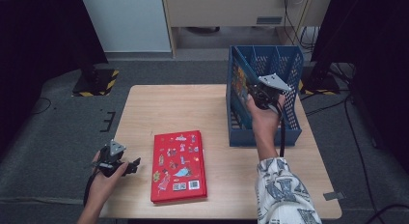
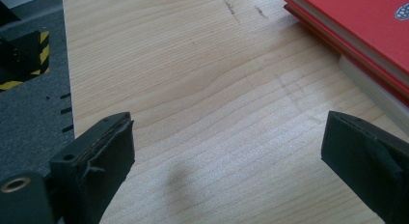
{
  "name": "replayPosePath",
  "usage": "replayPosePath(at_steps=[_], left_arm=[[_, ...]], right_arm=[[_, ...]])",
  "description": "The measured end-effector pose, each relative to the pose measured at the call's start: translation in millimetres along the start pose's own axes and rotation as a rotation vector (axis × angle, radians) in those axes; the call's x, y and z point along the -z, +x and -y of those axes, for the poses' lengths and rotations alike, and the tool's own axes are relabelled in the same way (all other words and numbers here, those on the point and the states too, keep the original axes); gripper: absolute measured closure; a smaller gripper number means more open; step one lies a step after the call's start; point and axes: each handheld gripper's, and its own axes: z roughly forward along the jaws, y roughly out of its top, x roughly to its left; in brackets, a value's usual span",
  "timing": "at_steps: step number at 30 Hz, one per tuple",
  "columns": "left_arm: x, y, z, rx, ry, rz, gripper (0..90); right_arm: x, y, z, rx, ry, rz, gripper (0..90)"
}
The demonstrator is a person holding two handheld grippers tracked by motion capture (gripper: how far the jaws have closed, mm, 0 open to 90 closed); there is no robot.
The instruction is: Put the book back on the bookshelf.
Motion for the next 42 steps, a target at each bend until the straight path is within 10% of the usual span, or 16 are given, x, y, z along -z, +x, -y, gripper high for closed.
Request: replayPosePath(at_steps=[42], left_arm=[[-0.8, 0.6, 0.3, 0.0, 0.005, 0.004, 4.2]], right_arm=[[-29.4, 29.2, -1.9, 0.098, -0.072, 0.137, 82.2]])
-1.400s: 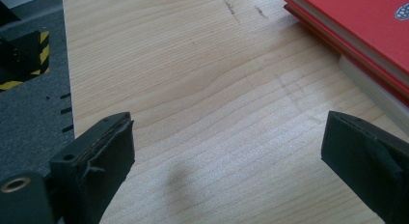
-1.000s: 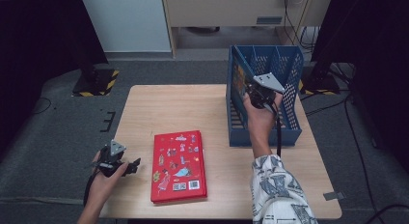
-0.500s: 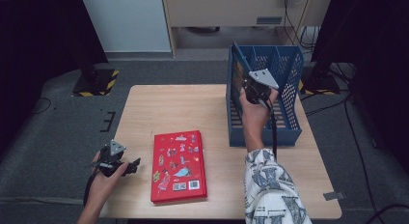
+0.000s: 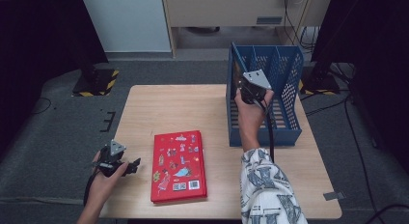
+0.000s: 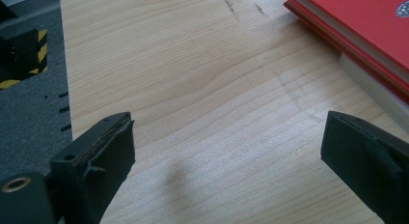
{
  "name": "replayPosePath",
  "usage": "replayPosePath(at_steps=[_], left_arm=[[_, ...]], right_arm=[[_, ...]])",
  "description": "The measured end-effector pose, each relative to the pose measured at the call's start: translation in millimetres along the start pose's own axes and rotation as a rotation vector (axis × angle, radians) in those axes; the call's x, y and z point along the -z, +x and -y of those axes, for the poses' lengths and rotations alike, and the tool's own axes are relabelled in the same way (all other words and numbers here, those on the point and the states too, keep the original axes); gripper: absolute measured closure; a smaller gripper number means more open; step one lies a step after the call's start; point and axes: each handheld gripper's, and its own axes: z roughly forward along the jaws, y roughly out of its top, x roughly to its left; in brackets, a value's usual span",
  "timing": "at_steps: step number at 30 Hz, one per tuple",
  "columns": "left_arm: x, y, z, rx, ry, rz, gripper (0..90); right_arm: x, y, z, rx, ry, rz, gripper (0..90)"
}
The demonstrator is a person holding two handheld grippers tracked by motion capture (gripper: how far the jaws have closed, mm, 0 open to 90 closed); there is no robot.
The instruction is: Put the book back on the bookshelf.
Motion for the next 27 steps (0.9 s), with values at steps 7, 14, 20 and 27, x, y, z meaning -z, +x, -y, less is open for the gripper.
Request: replayPosePath(at_steps=[7, 14, 20, 27], left_arm=[[-0.2, -1.5, -0.1, -0.005, 0.005, 0.0, 4.2], [-0.1, -0.5, -0.1, -0.004, 0.004, 0.0, 4.2], [0.1, -0.9, -0.1, -0.003, 0.004, -0.001, 4.2], [0.2, -1.7, -0.2, -0.007, 0.006, 0.0, 4.2]], right_arm=[[4.0, 3.9, 3.7, -0.005, 0.023, -0.003, 80.6], [4.7, 9.3, 4.6, -0.013, 0.044, -0.038, 71.2], [8.8, 12.2, 12.6, -0.029, 0.068, -0.08, 60.5], [14.0, 12.4, 22.9, -0.04, 0.084, -0.106, 57.4]])
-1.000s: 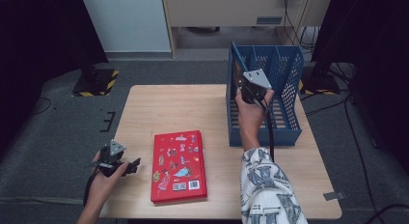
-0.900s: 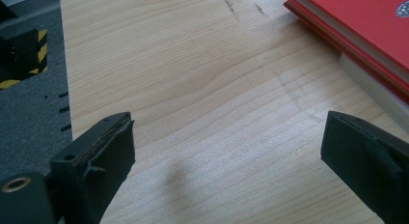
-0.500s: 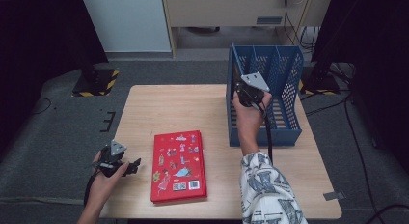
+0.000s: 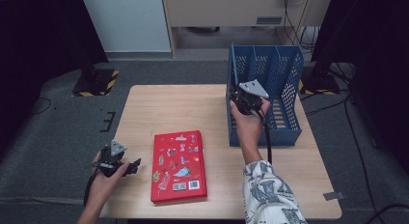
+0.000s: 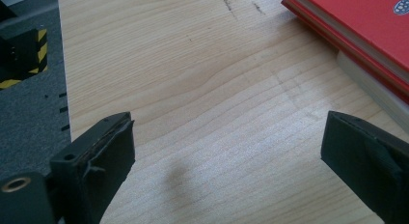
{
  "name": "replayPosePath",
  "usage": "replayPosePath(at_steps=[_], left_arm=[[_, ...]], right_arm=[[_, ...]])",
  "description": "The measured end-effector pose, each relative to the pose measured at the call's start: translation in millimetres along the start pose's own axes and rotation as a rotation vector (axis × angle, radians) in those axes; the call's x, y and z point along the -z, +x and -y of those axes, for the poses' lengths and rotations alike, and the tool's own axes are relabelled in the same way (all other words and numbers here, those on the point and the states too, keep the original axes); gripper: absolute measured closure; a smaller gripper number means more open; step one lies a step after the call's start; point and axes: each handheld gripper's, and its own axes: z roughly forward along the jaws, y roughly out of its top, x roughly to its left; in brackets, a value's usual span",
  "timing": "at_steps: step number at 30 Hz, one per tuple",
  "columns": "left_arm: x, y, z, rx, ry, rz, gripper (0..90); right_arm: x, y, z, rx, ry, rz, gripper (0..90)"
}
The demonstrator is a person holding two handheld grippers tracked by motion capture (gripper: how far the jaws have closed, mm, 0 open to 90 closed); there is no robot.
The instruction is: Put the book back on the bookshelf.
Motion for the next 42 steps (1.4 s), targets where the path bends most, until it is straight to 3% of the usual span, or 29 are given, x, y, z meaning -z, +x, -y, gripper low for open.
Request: replayPosePath(at_steps=[28, 42], left_arm=[[-0.3, -0.8, -0.4, -0.003, -0.001, 0.002, 4.1], [-1.0, -1.9, -0.6, -0.009, -0.001, 0.011, 3.7]], right_arm=[[19.2, 0.0, 17.4, 0.005, 0.053, -0.112, 26.8], [44.1, 0.0, 33.0, -0.024, 0.078, -0.202, 17.4]])
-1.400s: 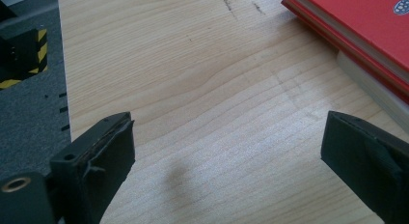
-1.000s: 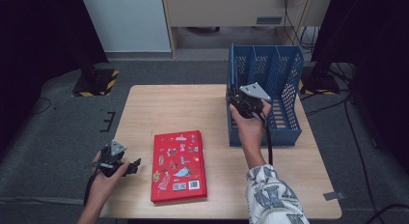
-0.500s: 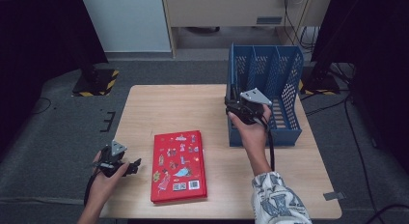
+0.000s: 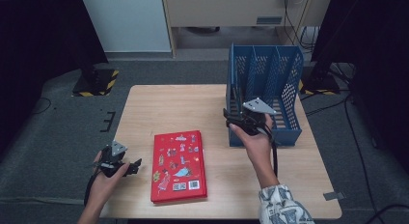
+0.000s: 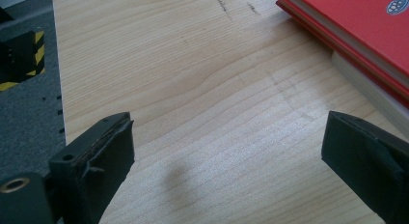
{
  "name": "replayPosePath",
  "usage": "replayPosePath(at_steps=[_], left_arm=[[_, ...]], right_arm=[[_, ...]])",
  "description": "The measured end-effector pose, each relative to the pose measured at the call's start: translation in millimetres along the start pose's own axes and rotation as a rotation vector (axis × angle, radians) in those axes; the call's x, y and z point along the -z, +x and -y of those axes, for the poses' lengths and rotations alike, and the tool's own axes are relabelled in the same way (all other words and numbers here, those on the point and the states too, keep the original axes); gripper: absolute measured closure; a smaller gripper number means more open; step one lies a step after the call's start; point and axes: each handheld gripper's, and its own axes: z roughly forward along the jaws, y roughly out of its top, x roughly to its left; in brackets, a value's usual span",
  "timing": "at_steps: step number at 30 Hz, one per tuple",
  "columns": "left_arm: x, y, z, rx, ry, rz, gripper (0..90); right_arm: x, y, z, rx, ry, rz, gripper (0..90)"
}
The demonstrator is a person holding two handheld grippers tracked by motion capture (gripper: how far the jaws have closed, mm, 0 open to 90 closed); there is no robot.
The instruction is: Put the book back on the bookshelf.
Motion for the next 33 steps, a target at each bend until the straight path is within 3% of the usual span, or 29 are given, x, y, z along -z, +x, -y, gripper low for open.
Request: replayPosePath(at_steps=[11, 33], left_arm=[[-0.8, -2.2, -0.1, -0.009, 0.004, 0.006, 3.6], [0.7, -6.1, -1.7, -0.015, -0.002, 0.024, 3.8]], right_arm=[[20.2, 7.6, 22.1, -0.007, 0.027, -0.066, 11.9], [31.6, 29.4, 53.5, 0.002, 0.059, -0.16, 9.8]])
